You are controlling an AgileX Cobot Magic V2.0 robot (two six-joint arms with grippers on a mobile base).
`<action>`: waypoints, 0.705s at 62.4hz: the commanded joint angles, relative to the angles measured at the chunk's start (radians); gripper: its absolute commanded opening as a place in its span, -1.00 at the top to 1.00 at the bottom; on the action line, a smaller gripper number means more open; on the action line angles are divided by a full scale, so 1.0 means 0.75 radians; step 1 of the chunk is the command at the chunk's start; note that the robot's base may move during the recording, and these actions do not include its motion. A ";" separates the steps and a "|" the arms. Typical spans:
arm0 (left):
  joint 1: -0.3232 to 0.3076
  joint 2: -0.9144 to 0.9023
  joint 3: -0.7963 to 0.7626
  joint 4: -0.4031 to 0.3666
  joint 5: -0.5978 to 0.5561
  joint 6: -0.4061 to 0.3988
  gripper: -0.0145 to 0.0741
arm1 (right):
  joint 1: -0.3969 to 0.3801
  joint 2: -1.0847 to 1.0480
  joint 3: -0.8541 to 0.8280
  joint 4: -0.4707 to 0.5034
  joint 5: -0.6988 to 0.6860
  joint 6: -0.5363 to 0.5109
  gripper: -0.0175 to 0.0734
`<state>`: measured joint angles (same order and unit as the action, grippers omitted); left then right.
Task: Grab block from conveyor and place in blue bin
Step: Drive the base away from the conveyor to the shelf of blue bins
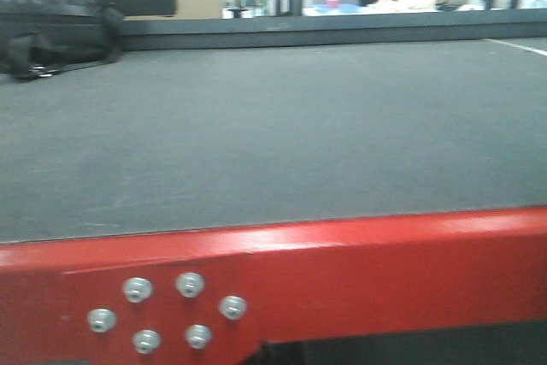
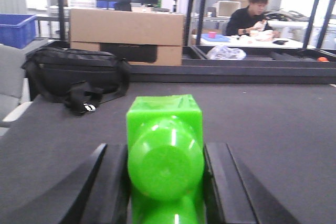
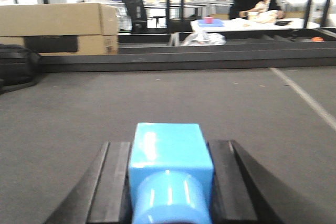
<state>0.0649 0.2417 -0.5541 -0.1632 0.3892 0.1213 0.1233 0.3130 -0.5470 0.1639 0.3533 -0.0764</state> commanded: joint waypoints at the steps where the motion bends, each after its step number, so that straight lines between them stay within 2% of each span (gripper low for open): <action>1: -0.008 -0.012 0.003 0.000 -0.025 -0.004 0.92 | 0.000 -0.007 0.002 -0.010 -0.032 -0.006 0.97; 44: -0.008 -0.016 0.003 0.000 -0.028 -0.004 0.92 | 0.000 -0.007 0.002 -0.010 -0.032 -0.006 0.97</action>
<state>0.0649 0.2324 -0.5541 -0.1632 0.3892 0.1213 0.1233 0.3130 -0.5470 0.1639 0.3533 -0.0764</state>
